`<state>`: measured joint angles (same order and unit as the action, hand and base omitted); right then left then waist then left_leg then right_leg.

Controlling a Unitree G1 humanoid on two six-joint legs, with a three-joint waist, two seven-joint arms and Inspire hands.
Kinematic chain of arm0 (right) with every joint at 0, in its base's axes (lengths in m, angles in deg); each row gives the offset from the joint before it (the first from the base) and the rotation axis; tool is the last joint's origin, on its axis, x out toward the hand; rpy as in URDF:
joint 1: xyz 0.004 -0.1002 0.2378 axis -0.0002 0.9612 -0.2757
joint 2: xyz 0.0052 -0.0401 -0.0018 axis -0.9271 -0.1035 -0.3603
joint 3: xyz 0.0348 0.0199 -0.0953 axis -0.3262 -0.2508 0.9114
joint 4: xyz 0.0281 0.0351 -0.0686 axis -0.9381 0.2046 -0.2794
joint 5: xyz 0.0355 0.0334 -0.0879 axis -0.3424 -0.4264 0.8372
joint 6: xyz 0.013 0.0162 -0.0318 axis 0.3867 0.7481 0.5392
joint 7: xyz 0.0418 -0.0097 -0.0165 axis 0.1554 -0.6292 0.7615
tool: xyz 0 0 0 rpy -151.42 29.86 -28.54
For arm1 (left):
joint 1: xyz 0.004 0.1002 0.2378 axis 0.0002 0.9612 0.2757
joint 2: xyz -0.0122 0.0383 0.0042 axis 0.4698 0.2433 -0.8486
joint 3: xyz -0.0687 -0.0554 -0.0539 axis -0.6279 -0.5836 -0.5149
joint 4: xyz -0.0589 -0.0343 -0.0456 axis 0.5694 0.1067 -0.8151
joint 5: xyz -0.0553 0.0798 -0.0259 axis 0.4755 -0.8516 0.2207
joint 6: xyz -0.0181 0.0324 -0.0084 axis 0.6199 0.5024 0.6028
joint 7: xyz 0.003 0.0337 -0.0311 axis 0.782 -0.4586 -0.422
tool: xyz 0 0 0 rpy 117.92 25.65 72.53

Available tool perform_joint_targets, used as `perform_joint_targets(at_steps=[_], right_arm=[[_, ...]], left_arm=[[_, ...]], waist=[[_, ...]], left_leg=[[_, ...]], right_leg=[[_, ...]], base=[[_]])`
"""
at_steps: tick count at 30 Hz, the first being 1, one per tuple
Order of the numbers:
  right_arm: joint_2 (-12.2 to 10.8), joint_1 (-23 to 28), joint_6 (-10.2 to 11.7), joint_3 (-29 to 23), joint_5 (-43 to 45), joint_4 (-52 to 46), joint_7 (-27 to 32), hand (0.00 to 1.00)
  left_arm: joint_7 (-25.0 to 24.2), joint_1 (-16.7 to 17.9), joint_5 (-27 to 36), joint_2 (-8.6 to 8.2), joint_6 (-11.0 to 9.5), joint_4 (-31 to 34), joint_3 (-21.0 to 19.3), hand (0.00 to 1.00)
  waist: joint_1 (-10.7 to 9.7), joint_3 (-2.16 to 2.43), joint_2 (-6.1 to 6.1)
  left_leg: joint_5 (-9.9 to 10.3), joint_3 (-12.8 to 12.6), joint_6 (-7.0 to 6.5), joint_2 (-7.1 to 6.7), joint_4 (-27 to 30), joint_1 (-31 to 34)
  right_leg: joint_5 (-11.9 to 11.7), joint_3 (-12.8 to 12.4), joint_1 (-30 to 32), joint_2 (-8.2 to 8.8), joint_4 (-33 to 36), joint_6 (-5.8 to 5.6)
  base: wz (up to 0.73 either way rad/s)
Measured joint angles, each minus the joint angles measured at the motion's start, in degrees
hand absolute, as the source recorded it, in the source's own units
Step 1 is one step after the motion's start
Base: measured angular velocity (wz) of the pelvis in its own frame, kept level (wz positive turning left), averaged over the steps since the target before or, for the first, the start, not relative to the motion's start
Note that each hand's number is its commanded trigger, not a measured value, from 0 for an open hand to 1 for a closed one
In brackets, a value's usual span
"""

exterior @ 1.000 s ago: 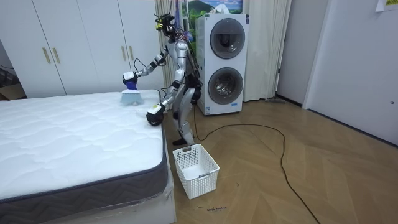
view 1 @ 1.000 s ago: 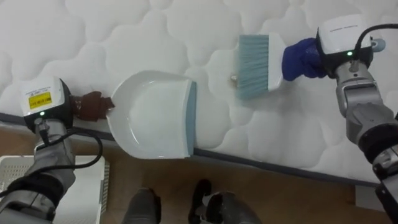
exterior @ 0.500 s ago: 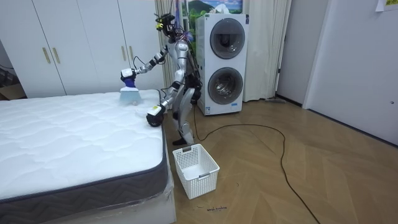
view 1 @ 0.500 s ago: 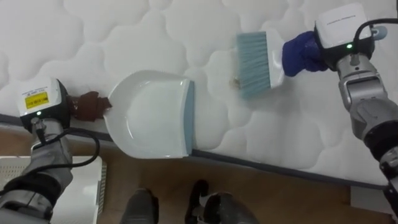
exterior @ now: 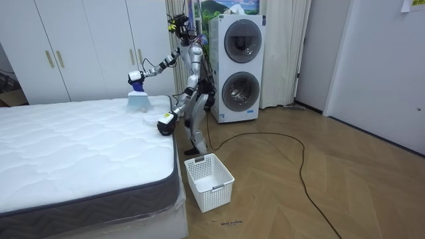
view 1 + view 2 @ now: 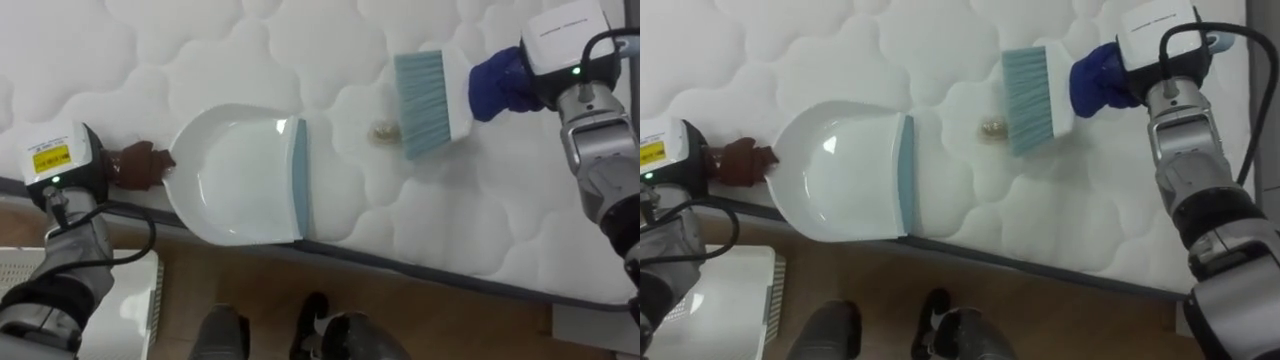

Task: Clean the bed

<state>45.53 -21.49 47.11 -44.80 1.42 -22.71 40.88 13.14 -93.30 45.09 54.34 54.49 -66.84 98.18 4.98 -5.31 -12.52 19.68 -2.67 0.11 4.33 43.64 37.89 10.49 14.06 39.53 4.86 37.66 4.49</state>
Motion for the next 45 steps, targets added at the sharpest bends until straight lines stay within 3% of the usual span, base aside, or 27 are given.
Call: perform_joint_targets(at_steps=[10, 33, 45], right_arm=[[2.34, -0.01, -0.05, 0.0, 1.74, -0.31, -0.05, 1.0], [2.67, 1.21, -0.05, 0.44, 2.04, -0.2, 0.01, 1.0], [2.64, 2.01, -0.19, 3.53, 1.96, -0.23, -0.02, 1.0]], left_arm=[[-1.04, 0.07, -0.02, 0.16, 0.92, -0.12, -0.07, 1.0], [-1.78, 0.02, 2.38, 0.26, 0.97, 0.03, -0.29, 1.0], [-1.22, -0.06, 8.95, 0.09, 1.39, 0.04, 0.15, 1.0]], waist=[[0.01, 0.09, -0.11], [-0.03, 0.0, 0.09], [0.24, -0.02, 2.78]], left_leg=[[-0.01, -0.24, 0.0, 0.27, -0.11, -0.88], [-0.1, -0.43, -0.16, 0.26, -0.84, -0.89], [-0.12, -1.31, -0.14, 0.89, -1.51, -0.1]], right_leg=[[-0.42, -0.52, -0.7, -0.79, -0.13, -0.05], [-1.23, -0.02, -0.87, -0.75, -1.05, -0.19], [-1.67, 0.15, 0.02, -1.08, -1.96, 0.06]], base=[[-0.02], [0.0], [-0.03]])
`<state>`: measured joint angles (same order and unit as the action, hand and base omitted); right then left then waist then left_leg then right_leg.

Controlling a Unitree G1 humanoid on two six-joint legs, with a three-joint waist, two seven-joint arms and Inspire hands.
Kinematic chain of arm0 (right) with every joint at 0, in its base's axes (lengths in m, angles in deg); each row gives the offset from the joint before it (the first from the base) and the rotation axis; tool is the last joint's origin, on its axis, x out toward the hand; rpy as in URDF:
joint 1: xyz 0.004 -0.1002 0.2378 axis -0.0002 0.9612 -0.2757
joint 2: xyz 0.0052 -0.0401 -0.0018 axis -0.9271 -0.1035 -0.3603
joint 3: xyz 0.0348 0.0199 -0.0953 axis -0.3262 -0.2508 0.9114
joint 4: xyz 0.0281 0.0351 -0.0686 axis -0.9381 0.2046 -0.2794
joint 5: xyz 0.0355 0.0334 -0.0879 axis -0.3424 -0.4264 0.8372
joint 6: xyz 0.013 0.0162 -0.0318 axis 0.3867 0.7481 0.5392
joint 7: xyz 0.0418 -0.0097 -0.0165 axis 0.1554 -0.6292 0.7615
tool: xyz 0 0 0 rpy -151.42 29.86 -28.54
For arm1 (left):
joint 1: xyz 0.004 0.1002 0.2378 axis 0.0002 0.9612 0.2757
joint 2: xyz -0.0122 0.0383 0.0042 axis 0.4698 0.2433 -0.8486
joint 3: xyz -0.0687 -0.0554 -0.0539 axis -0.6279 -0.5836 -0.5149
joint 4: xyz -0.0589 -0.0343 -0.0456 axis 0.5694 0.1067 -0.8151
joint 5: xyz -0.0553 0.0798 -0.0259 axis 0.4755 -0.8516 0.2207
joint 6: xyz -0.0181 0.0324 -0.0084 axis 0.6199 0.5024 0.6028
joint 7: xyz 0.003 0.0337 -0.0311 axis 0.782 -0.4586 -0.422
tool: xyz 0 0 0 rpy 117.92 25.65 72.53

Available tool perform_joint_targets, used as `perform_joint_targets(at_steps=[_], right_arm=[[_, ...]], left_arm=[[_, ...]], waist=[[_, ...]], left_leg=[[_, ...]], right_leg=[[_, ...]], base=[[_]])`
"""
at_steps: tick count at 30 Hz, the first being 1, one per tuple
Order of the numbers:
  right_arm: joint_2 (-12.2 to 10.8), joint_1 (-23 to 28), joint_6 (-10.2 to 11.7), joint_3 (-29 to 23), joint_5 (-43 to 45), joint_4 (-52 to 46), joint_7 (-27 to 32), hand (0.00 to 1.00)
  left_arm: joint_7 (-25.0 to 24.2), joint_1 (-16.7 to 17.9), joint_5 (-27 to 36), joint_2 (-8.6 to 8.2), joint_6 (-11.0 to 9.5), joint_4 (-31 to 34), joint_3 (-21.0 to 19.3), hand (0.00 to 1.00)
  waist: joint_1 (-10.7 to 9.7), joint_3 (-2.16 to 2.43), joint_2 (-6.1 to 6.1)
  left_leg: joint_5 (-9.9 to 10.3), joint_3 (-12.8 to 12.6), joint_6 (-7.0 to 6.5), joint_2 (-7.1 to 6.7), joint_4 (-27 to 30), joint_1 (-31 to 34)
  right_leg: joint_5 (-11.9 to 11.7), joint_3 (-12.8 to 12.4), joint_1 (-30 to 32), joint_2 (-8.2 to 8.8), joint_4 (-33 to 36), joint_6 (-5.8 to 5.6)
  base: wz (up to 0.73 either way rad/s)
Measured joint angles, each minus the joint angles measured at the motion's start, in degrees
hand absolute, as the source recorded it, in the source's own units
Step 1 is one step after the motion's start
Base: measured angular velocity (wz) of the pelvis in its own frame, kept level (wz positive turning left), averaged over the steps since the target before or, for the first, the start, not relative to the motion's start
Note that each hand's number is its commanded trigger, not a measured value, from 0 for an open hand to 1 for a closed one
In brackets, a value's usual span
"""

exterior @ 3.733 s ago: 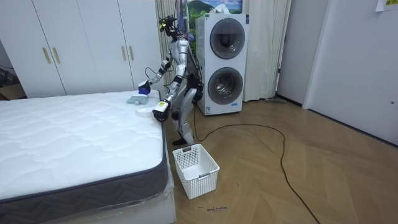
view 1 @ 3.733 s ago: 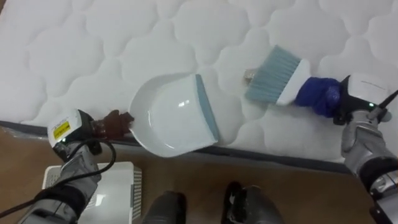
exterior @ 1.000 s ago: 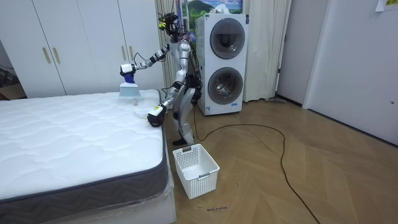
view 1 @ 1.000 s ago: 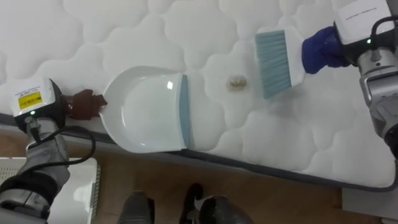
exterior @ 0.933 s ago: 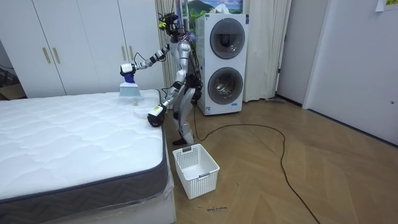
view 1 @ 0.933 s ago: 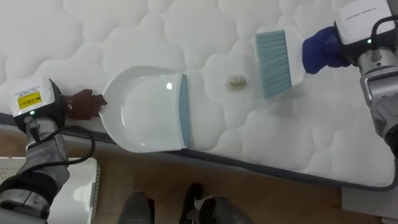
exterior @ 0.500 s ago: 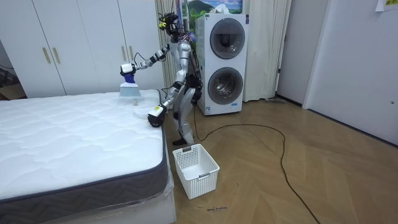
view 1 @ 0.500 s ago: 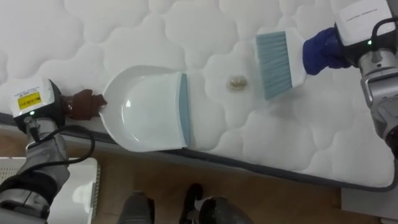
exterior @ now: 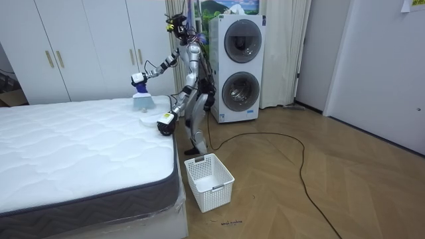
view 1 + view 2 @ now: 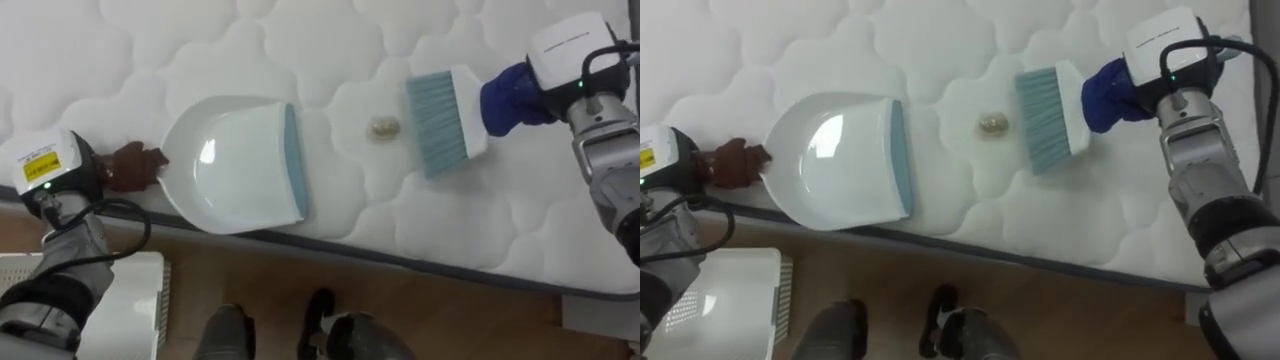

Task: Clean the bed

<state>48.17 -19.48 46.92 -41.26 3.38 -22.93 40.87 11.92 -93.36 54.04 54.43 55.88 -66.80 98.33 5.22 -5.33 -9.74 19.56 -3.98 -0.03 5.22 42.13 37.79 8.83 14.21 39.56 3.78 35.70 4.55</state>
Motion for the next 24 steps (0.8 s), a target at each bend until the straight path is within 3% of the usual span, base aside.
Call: perform_joint_targets(at_steps=[4, 24], right_arm=[[-0.04, 0.46, 0.0, 0.0, 0.09, -0.07, 0.0, 1.0], [-0.07, 2.38, -0.78, -0.01, 0.11, -0.85, -2.1, 1.0]], left_arm=[[0.17, 0.0, 0.54, -0.11, 0.23, 0.13, 0.01, 1.0], [0.22, 0.14, 0.34, -0.6, 1.26, 0.49, 0.02, 1.0]], waist=[[0.0, 0.06, 0.79], [0.25, 0.1, 1.81]], left_leg=[[-0.39, 0.0, -0.01, -0.22, -0.33, 0.61], [-0.98, 0.17, 0.13, -1.18, -0.67, 1.77]], right_leg=[[0.0, 0.0, 0.75, 0.2, 0.18, 0.01], [0.09, 0.3, 2.47, 1.2, 1.18, 0.2]], base=[[0.01], [0.01]])
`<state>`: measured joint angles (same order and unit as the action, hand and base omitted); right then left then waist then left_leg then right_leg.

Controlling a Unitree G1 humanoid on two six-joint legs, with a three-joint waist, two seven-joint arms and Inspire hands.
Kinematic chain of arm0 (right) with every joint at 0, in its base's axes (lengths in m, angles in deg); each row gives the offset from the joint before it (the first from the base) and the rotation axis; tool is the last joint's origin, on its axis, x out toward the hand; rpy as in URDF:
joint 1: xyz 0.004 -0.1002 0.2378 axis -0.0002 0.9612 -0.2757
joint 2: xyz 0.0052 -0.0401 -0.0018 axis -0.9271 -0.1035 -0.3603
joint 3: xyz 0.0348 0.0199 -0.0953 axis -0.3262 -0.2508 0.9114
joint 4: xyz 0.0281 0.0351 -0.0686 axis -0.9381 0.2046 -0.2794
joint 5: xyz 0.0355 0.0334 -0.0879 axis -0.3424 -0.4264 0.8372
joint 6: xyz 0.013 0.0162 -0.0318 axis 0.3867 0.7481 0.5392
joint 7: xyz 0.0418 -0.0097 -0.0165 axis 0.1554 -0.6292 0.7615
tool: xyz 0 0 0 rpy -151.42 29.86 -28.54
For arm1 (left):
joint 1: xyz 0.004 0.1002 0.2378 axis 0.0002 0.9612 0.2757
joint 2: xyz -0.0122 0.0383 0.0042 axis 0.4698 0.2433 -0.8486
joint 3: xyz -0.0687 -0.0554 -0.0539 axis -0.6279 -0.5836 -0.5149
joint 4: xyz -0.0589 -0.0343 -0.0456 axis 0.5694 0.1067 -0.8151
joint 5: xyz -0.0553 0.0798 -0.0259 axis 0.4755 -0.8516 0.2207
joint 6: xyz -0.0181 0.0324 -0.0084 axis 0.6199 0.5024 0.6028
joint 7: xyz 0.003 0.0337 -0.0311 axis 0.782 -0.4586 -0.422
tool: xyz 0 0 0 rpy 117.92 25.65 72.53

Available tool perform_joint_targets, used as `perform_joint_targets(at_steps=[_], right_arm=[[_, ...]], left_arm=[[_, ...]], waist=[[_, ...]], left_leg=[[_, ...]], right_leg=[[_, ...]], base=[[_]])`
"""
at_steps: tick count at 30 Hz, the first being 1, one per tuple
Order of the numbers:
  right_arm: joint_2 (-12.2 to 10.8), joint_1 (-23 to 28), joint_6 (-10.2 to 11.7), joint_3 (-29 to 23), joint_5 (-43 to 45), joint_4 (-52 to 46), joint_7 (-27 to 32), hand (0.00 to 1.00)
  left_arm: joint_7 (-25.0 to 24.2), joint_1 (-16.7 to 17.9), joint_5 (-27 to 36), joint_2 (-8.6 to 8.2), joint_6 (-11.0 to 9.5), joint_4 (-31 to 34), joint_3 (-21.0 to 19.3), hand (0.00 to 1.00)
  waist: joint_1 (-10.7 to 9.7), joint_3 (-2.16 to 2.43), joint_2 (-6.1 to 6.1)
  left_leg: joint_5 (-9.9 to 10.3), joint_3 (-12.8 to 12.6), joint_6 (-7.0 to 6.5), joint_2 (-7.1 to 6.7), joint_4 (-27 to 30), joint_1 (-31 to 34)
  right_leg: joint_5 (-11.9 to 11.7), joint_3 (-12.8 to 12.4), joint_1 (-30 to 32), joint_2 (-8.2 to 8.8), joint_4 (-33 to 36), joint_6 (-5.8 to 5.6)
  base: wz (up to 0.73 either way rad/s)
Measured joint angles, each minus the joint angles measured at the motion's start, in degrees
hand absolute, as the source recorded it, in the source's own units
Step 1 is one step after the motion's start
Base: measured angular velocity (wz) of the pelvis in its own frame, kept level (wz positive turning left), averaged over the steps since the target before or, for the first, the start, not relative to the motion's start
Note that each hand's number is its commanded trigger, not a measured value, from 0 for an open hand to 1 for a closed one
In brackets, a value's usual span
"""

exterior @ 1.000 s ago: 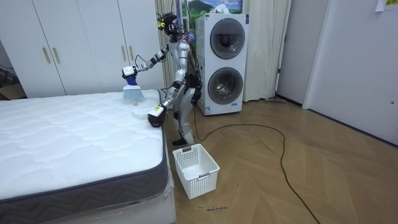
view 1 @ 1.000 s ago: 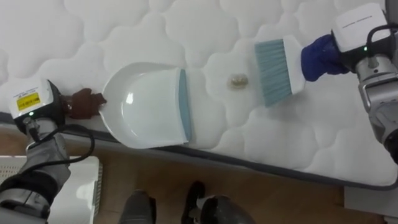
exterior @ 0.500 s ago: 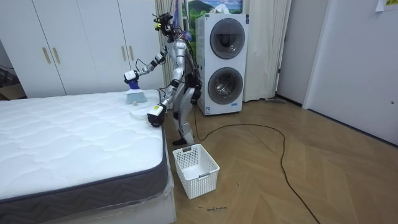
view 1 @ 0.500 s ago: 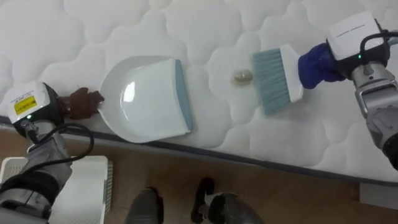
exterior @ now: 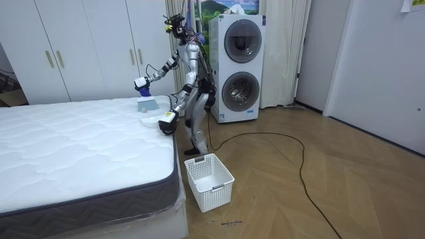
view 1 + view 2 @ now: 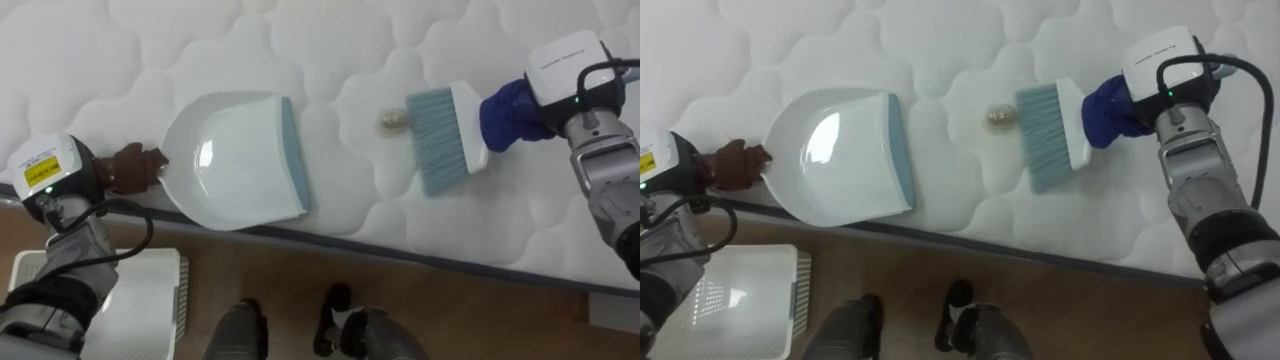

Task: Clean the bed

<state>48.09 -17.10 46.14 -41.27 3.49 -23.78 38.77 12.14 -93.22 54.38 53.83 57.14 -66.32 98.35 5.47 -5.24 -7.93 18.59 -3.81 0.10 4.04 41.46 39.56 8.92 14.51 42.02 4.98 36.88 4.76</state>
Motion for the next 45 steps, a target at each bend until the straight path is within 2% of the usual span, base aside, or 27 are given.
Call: perform_joint_targets(at_steps=[10, 18, 23, 29, 36, 39, 43, 45], right_arm=[[-0.01, 1.02, -0.52, -0.02, 1.99, -0.74, -0.56, 1.0], [-0.64, 1.16, -2.77, -0.08, 0.94, -2.79, -0.58, 1.0], [-2.97, 1.08, -3.94, -0.19, 0.23, -3.89, 0.01, 1.0], [-6.37, 1.06, -3.91, -0.12, -0.05, -6.44, 1.0, 1.0], [-7.13, 1.07, -3.93, -0.26, -0.14, -7.13, 1.46, 1.0], [-8.16, 1.39, -3.8, -0.08, -0.11, -9.06, 1.59, 1.0], [-11.43, 1.42, -3.45, 0.47, -0.85, -9.3, 1.99, 1.0], [-12.3, 1.59, -3.39, 1.65, -1.62, -10.37, 1.97, 1.0]], left_arm=[[0.01, 0.0, -1.48, -0.04, 1.13, 0.18, 0.04, 1.0], [0.16, -0.01, -2.93, -0.61, 2.51, 1.43, 1.19, 1.0], [0.13, -0.01, -4.14, -1.37, 3.2, 1.87, 1.38, 1.0], [0.04, 0.0, -6.18, -1.83, 3.16, 2.06, 2.47, 1.0], [-0.14, 0.21, -6.21, -2.2, 3.25, 2.07, 2.74, 1.0], [-0.14, 0.66, -6.23, -2.2, 3.27, 1.91, 3.03, 1.0], [-0.14, 1.16, -6.22, -2.68, 3.19, 1.71, 3.04, 1.0], [-0.13, 1.16, -6.22, -2.96, 3.13, 1.67, 3.06, 1.0]], waist=[[0.0, -0.05, 0.57], [-0.05, -0.03, 0.76], [-0.46, -0.04, 0.79], [-0.45, -0.14, 0.92], [-0.26, -0.08, 2.01], [-0.26, -0.12, 2.29], [-0.06, -0.11, 2.42], [-0.05, -0.14, 2.51]], left_leg=[[0.0, -0.15, -0.01, -0.1, 0.85, 0.27], [-0.2, -0.07, 0.03, -0.6, 1.38, 0.98], [-0.19, -0.06, 0.02, -0.62, 1.91, 0.93], [-0.34, 0.01, 0.04, -0.71, 1.92, 0.81], [-0.34, 0.0, 0.02, -0.75, 1.61, 0.81], [-0.35, -0.28, 0.04, -0.73, 1.42, 0.41], [-0.34, -0.95, 0.04, -0.75, 0.85, -0.27], [-0.35, -0.96, 0.06, -0.76, 0.81, -0.26]], right_leg=[[0.13, -0.34, 0.49, 0.13, 1.07, 0.21], [0.28, -0.24, 1.44, 0.77, 2.09, 0.4], [0.36, -0.35, 1.31, 0.87, 2.68, 0.45], [0.34, -0.57, 1.2, 0.92, 2.79, 0.48], [0.4, -0.56, 1.28, 0.93, 2.7, 0.45], [0.47, -0.64, 1.25, 0.86, 2.82, 0.53], [0.47, -1.64, 1.25, 0.73, 2.86, 0.51], [0.47, -1.66, 1.31, 0.72, 2.88, 0.51]], base=[[0.0], [0.01], [0.0], [0.0], [-0.01], [-0.06], [-0.06], [0.0]])
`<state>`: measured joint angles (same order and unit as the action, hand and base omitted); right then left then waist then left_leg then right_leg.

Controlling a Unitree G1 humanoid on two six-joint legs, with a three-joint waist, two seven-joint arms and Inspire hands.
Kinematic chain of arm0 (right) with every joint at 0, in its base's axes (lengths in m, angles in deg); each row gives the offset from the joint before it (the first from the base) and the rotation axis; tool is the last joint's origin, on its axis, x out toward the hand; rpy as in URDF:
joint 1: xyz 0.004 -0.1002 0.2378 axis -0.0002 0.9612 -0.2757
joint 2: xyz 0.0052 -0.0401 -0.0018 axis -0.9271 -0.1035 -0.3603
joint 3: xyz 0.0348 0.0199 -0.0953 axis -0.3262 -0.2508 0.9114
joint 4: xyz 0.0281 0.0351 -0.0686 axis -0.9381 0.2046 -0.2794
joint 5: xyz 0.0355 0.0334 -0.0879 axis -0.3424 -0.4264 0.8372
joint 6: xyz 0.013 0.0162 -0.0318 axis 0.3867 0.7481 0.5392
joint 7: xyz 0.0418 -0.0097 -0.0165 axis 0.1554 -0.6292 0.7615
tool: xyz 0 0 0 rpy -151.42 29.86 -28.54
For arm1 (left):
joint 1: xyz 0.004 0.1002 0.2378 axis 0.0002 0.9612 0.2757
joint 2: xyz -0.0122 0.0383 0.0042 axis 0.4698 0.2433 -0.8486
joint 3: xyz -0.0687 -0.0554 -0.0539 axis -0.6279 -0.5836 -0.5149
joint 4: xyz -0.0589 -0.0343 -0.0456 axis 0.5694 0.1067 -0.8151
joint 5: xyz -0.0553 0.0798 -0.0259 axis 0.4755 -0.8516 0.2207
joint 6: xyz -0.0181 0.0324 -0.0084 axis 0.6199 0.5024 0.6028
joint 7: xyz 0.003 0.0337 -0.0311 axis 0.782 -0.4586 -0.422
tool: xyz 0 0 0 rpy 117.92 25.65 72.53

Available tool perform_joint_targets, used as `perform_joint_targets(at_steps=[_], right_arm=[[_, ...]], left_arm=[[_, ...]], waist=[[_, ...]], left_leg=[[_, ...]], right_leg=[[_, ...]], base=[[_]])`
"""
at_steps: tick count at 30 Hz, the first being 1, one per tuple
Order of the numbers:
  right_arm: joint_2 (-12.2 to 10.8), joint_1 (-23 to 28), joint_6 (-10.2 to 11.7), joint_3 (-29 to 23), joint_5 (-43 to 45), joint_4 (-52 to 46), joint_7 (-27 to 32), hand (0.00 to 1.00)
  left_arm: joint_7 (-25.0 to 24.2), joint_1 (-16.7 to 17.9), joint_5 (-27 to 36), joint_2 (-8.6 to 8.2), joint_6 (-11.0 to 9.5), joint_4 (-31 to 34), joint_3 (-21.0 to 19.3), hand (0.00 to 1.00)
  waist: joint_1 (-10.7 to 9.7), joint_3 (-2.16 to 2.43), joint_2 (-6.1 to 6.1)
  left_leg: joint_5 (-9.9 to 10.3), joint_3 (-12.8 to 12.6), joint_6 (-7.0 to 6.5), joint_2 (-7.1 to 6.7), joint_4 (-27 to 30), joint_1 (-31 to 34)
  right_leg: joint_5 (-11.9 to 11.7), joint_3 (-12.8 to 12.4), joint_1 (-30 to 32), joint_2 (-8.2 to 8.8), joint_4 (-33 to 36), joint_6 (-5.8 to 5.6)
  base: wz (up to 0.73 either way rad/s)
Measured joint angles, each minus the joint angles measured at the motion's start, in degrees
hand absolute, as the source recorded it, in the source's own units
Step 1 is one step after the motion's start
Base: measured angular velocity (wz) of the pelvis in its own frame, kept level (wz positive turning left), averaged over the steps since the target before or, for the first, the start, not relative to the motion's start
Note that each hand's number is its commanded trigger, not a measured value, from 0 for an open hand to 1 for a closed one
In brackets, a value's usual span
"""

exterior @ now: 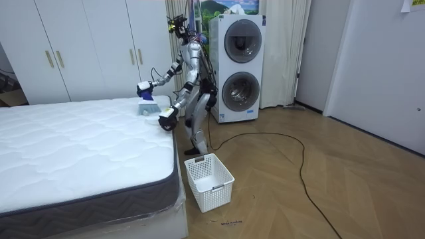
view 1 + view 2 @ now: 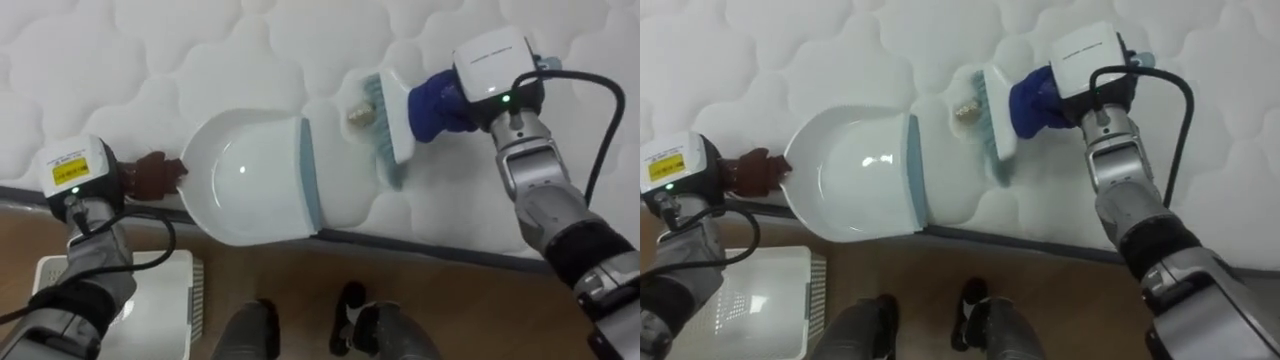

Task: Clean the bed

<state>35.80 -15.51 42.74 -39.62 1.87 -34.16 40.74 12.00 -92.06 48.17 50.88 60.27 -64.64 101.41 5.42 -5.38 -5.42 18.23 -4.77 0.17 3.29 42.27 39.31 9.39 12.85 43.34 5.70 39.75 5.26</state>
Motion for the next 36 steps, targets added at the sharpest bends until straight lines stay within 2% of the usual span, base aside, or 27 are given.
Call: perform_joint_targets(at_steps=[5, 9, 11, 13, 18, 21, 23, 24, 26, 30, 32, 36], right_arm=[[-0.44, 2.51, 1.29, 1.77, 0.39, -10.29, -1.35, 1.0], [-3.45, 3.34, 2.34, 4.1, -0.54, -14.45, -3.41, 1.0], [-5.08, 3.39, 4.34, 5.26, -0.93, -15.39, -5.04, 1.0], [-5.52, 3.58, 5.47, 5.69, -2.07, -16.77, -6.87, 1.0], [-5.22, 6.33, 7.98, 7.1, -6.84, -22.58, -11.33, 1.0], [-5.27, 6.97, 10.37, 7.99, -7.48, -23.36, -13.3, 1.0], [-5.04, 7.07, 11.45, 8.64, -7.57, -23.42, -14.51, 1.0], [-4.99, 7.07, 11.52, 8.93, -7.58, -23.54, -14.99, 1.0], [-4.73, 7.07, 12.42, 9.34, -7.71, -23.95, -16.53, 1.0], [-4.62, 7.07, 13.01, 9.34, -8.2, -25.36, -18.58, 1.0], [-4.63, 7.07, 13.4, 9.38, -9.45, -25.61, -19.53, 1.0], [-4.52, 7.08, 13.23, 9.39, -10.11, -25.61, -20.34, 1.0]], left_arm=[[0.0, 0.19, 0.0, -0.66, -0.43, -0.06, -0.39, 1.0], [0.01, 0.27, 0.24, -1.61, -1.47, -1.47, -0.38, 1.0], [-0.01, 0.31, 0.24, -1.63, -2.73, -2.14, -0.36, 1.0], [-0.01, 0.37, 0.24, -1.64, -3.48, -2.26, -0.3, 1.0], [-0.01, 1.25, 0.22, -1.63, -5.29, -2.27, 1.19, 1.0], [-0.01, 1.29, 0.22, -1.63, -6.22, -2.61, 1.49, 1.0], [-0.01, 1.3, 0.22, -1.63, -6.69, -2.85, 1.6, 1.0], [-0.01, 1.35, 0.22, -1.62, -6.99, -3.17, 1.61, 1.0], [-0.04, 2.18, 0.22, -1.63, -7.39, -3.43, 1.61, 1.0], [-0.04, 2.84, 0.22, -1.61, -7.41, -3.45, 1.61, 1.0], [-0.04, 3.44, 0.22, -1.61, -7.4, -3.44, 1.62, 1.0], [-0.04, 3.91, 0.12, -1.62, -7.33, -3.78, 1.61, 1.0]], waist=[[0.61, 0.04, 0.07], [1.19, 0.14, 0.31], [1.24, 0.12, 0.37], [1.23, 0.1, 0.4], [1.3, 0.12, 0.37], [1.29, 0.14, 0.39], [1.29, 0.32, 0.5], [1.3, 0.36, 0.5], [1.3, 0.77, 0.64], [1.5, 0.96, 0.8], [1.52, 1.3, 0.95], [1.55, 1.49, 1.18]], left_leg=[[-0.08, -0.21, 0.11, -0.09, -0.51, 0.4], [-0.14, -0.12, 0.13, -0.09, -1.02, 0.08], [-0.14, 0.16, 0.11, -0.1, -0.94, 0.22], [-0.14, 0.19, 0.04, -0.17, -0.83, 0.48], [-0.11, 0.48, -0.1, -0.65, -0.66, 0.53], [-0.11, 0.51, -0.11, -0.8, -0.35, 0.71], [-0.1, 0.69, -0.12, -0.67, 0.34, 1.22], [-0.07, 0.69, -0.16, -0.65, 0.51, 1.24], [0.01, 0.68, -0.27, -0.64, 0.99, 1.3], [0.01, 0.7, -0.28, -0.66, 1.35, 1.31], [0.0, 0.72, -0.27, -0.68, 1.47, 1.28], [-0.04, 0.71, -0.24, -0.7, 1.6, 1.15]], right_leg=[[0.0, 0.06, 0.69, -0.04, -0.16, 0.01], [0.0, 0.08, 0.28, -0.06, -0.62, 0.0], [0.07, 0.27, 0.08, -0.02, -0.79, -0.13], [0.1, 0.43, 0.16, 0.17, -0.81, -0.21], [0.38, -0.1, 0.44, 0.36, -0.2, -0.63], [0.5, -0.42, 0.81, 0.39, 0.3, -0.7], [0.47, -0.34, 1.03, 0.3, 0.51, -0.65], [0.47, -0.36, 1.03, 0.29, 0.6, -0.65], [0.47, -0.43, 1.02, 0.32, 0.9, -0.66], [0.4, -0.52, 1.01, 0.34, 0.92, -0.65], [0.35, -0.57, 1.01, 0.35, 1.0, -0.59], [0.31, -0.6, 0.92, 0.36, 1.18, -0.52]], base=[[-0.01], [0.01], [0.07], [0.07], [0.02], [0.0], [0.0], [0.0], [0.0], [0.0], [0.0], [0.0]])
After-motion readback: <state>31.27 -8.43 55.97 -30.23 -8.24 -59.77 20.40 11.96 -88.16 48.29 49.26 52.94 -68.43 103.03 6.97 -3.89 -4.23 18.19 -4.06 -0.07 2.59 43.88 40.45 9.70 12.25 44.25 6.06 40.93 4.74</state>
